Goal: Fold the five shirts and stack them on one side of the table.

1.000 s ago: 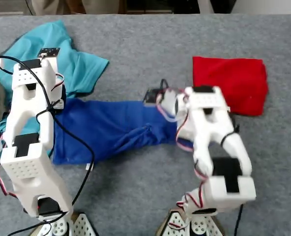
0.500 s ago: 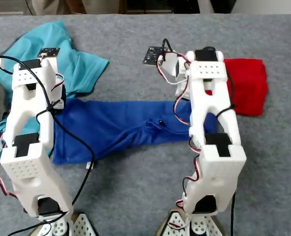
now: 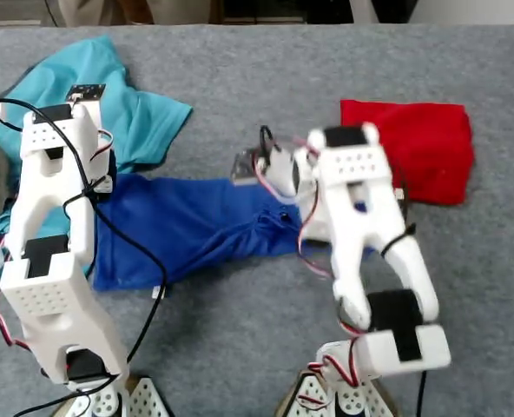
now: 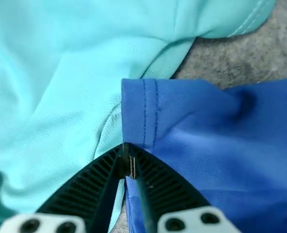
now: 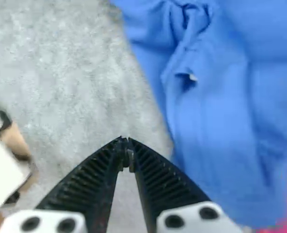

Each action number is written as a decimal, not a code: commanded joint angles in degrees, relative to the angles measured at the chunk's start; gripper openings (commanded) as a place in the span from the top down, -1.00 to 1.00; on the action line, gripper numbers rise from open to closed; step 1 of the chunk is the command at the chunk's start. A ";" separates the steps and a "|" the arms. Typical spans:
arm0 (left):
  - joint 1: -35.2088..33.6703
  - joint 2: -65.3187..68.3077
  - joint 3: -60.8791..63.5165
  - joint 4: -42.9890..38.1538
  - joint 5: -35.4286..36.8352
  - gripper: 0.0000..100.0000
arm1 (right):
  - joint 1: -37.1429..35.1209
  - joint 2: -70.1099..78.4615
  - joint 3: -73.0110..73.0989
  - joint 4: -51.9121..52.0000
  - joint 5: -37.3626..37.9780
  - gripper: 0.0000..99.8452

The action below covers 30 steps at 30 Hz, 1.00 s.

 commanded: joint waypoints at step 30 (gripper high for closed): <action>0.53 -0.92 -1.93 0.44 -0.53 0.96 | 3.91 29.93 -35.47 -9.67 -6.51 1.00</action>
